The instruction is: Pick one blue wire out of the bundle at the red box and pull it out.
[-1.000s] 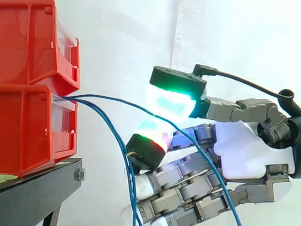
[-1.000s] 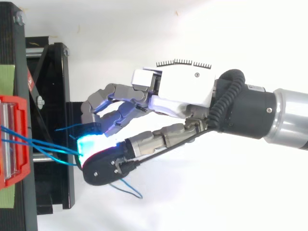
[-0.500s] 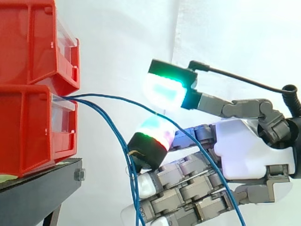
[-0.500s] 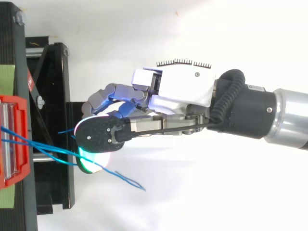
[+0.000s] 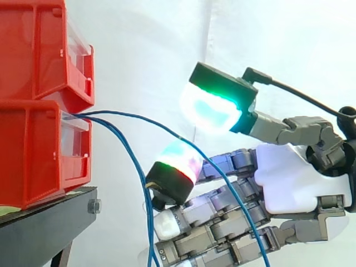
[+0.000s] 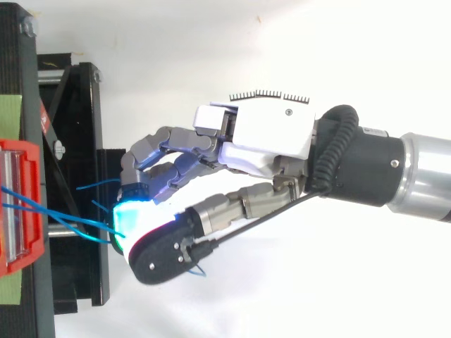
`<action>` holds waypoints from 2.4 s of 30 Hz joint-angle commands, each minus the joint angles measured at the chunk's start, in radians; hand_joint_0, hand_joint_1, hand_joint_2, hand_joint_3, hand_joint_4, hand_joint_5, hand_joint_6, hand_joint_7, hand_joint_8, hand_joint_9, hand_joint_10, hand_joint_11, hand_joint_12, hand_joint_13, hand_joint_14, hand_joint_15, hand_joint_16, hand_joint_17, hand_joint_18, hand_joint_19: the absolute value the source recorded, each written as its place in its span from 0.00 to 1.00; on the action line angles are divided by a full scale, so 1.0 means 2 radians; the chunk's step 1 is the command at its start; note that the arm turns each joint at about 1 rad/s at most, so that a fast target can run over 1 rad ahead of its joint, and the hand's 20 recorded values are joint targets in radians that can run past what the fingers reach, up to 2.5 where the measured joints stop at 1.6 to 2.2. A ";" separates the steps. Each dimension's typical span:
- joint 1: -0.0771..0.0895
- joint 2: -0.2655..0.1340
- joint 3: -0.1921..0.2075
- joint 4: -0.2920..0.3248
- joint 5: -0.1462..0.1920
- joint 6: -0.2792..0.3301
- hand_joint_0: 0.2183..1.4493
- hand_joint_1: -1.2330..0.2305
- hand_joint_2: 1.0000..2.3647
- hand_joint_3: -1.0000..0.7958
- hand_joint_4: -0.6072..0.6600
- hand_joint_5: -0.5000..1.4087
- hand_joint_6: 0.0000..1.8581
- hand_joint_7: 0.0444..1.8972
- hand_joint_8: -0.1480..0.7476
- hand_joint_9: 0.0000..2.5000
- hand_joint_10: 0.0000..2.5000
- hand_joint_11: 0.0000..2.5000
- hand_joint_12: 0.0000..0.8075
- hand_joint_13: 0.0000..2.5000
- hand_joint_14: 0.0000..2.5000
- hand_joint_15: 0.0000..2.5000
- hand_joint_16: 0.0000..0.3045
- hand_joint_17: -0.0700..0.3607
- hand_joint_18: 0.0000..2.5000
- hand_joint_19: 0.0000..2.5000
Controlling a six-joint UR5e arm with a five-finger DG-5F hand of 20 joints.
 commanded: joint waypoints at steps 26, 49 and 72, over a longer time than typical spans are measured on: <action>0.002 0.000 0.000 0.000 0.000 0.000 0.26 0.43 0.01 0.47 0.49 0.19 0.47 0.57 0.52 0.34 0.01 0.20 0.59 0.20 0.00 0.11 0.24 0.54 0.18 0.14; 0.003 0.000 0.000 0.002 0.001 0.000 0.28 0.56 0.00 0.49 0.50 0.20 0.46 0.57 0.50 0.40 0.01 0.20 0.61 0.24 0.00 0.11 0.24 0.55 0.20 0.15; 0.003 0.000 0.000 0.002 0.002 0.000 0.17 0.44 0.00 0.28 0.60 0.21 0.45 0.58 0.55 0.39 0.01 0.22 0.58 0.24 0.00 0.12 0.23 0.52 0.21 0.15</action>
